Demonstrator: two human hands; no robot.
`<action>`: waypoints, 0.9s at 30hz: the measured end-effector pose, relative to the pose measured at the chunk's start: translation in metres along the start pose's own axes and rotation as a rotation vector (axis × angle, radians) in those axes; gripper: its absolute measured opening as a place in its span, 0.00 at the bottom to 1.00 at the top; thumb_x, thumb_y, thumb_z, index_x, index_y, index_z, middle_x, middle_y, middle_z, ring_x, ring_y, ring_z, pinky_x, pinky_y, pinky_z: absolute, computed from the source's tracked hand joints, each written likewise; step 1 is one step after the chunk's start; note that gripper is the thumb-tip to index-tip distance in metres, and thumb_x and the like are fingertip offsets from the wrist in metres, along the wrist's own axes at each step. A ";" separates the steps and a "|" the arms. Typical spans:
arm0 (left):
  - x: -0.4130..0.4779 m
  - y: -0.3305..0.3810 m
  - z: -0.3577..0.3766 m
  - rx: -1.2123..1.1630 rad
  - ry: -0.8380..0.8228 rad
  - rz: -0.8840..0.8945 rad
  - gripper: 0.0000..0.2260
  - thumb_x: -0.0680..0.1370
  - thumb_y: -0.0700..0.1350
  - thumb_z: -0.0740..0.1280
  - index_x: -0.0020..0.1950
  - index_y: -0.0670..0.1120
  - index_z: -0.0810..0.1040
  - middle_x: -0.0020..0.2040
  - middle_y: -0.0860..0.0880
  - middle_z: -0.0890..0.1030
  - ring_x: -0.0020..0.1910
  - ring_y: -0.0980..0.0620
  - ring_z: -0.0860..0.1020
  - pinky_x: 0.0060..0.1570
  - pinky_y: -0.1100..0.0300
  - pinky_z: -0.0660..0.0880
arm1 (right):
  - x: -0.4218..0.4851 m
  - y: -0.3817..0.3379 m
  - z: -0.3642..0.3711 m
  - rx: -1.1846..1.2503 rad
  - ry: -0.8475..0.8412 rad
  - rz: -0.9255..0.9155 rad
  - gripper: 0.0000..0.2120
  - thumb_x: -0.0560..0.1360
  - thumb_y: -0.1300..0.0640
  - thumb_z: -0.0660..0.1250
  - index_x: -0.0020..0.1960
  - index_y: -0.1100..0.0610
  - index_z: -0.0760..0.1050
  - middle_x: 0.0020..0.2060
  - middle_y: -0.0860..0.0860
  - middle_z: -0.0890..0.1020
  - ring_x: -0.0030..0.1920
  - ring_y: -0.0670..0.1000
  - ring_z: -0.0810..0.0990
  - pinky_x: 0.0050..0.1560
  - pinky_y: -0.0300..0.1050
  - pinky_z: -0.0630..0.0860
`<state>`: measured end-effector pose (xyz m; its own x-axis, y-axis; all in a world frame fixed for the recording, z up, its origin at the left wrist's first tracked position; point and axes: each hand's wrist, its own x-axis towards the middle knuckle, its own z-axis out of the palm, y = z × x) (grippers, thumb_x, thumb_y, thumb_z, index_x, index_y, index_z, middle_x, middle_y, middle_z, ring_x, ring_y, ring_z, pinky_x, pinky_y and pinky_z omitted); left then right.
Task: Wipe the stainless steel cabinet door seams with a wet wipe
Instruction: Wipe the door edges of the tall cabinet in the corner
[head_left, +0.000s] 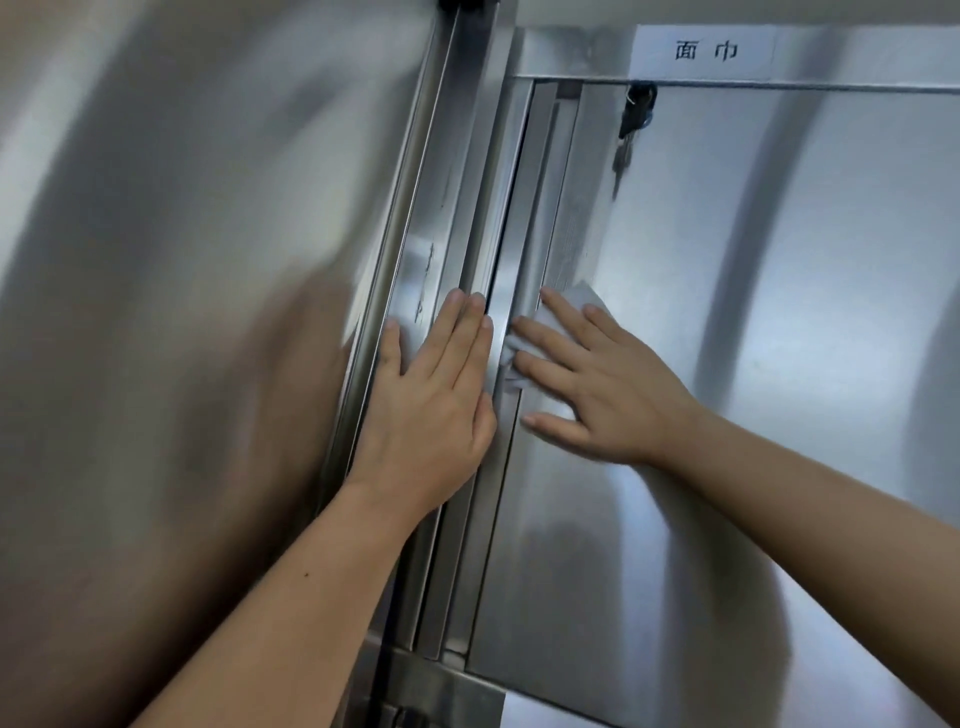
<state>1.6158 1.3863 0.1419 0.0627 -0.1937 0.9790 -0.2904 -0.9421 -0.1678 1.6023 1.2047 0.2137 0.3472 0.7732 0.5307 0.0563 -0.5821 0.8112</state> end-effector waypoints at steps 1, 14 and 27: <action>0.002 -0.001 0.000 0.001 0.020 0.003 0.25 0.75 0.47 0.52 0.70 0.38 0.67 0.72 0.42 0.65 0.72 0.45 0.61 0.65 0.37 0.58 | 0.005 0.006 -0.002 -0.002 0.007 0.023 0.29 0.76 0.39 0.51 0.67 0.57 0.72 0.69 0.56 0.70 0.73 0.62 0.57 0.68 0.56 0.60; 0.000 -0.010 0.003 -0.017 0.113 -0.027 0.25 0.74 0.45 0.56 0.70 0.36 0.66 0.73 0.41 0.62 0.71 0.42 0.61 0.63 0.35 0.64 | 0.057 0.050 -0.017 -0.068 0.056 0.292 0.28 0.77 0.40 0.54 0.70 0.57 0.67 0.74 0.53 0.60 0.75 0.59 0.50 0.70 0.55 0.51; -0.004 -0.010 0.006 -0.055 0.158 -0.044 0.26 0.72 0.44 0.55 0.69 0.37 0.68 0.72 0.42 0.64 0.70 0.42 0.63 0.60 0.35 0.66 | 0.093 0.041 -0.011 -0.043 0.093 0.639 0.26 0.79 0.49 0.49 0.75 0.59 0.55 0.76 0.59 0.44 0.75 0.61 0.42 0.71 0.55 0.43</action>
<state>1.6243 1.3944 0.1392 -0.0729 -0.1030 0.9920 -0.3425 -0.9316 -0.1219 1.6266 1.2559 0.2990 0.2172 0.2972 0.9298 -0.1733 -0.9256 0.3364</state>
